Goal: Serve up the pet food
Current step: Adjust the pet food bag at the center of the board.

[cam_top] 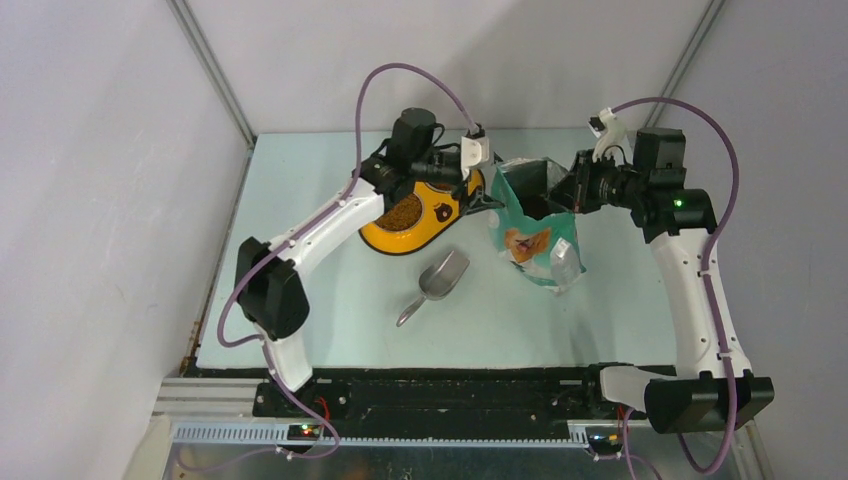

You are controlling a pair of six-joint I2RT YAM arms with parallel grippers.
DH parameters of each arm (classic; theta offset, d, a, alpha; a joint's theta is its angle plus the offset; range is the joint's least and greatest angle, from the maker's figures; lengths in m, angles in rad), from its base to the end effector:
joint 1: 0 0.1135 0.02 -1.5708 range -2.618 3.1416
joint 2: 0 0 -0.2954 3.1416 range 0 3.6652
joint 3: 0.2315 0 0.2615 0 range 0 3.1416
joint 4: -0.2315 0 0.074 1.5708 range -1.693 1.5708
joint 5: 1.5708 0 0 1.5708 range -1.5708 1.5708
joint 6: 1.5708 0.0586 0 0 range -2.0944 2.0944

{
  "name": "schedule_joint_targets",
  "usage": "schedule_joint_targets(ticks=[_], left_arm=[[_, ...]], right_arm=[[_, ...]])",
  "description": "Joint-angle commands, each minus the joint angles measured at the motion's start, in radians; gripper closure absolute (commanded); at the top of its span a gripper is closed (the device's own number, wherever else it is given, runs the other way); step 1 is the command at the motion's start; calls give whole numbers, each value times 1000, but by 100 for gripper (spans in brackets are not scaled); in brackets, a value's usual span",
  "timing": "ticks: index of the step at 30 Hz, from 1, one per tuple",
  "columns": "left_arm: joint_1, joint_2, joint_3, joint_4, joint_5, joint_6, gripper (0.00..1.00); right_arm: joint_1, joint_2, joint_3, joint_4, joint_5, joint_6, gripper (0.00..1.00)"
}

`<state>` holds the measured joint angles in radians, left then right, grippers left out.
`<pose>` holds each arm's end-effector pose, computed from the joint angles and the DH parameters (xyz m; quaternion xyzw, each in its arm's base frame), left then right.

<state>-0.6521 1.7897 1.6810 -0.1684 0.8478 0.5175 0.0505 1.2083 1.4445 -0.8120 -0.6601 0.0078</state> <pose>0.3327 -0.3093 0.4030 0.6082 0.4696 -0.3644 0.5260 0.2474 0.0485 0.4421 -0.1724 0.8279 0.2978 0.4430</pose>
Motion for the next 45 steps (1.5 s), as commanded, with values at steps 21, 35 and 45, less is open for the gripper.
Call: schedule_joint_targets(ticks=[21,35,45], left_arm=[[-310,-263,-238,151,-675,-593,100],[-409,-294,-121,-108,-890,-729,100],[-388,-306,-138,-162,-1019,-654,100]], right_arm=[[-4,-217,26,157,238,103,12],[-8,-656,-303,56,613,207,4],[-20,-628,-458,180,329,-58,6]])
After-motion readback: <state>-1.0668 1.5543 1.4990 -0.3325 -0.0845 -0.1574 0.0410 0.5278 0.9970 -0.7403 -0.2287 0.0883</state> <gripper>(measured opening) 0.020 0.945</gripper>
